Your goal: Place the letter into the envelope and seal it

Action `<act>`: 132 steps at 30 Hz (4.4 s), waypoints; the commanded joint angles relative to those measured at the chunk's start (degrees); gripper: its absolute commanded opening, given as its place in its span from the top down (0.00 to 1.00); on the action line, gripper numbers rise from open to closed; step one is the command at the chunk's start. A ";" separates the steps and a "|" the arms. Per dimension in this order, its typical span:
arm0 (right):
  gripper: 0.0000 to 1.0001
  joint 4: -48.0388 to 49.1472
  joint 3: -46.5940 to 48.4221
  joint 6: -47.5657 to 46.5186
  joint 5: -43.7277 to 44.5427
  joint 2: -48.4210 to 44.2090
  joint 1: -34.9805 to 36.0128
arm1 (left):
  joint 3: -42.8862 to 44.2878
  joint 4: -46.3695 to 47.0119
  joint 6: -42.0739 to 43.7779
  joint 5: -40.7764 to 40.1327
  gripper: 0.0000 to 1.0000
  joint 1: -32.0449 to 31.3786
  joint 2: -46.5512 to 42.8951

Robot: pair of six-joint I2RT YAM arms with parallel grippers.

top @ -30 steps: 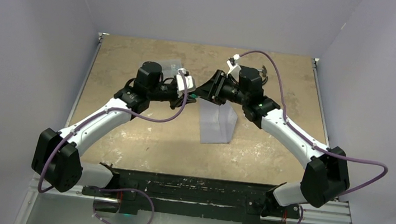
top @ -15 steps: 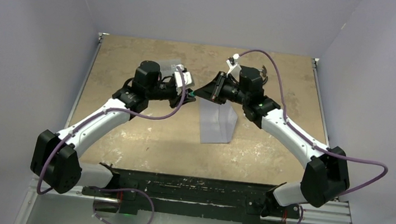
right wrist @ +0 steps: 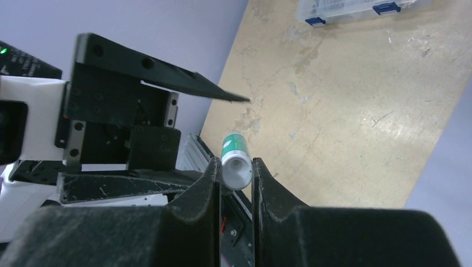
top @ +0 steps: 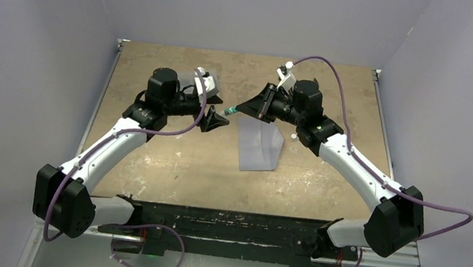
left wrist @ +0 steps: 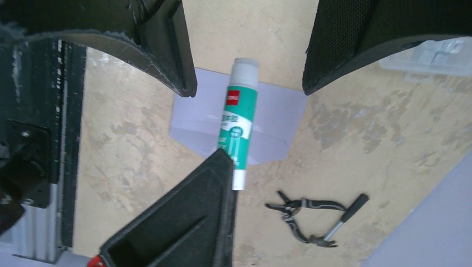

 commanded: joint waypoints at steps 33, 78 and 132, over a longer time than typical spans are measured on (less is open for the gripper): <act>0.86 5.22 -0.11 1.55 -8.58 1.09 -0.64 | 2.76 -3.14 4.63 17.70 0.98 1.21 4.90; 1.00 4.22 1.20 -6.26 -0.84 4.50 -0.06 | 0.34 6.58 -7.16 -0.70 0.11 1.53 3.50; 1.00 -8.48 -3.86 -20.48 43.19 19.55 6.00 | 11.18 8.69 -56.55 -32.90 1.00 -9.69 50.42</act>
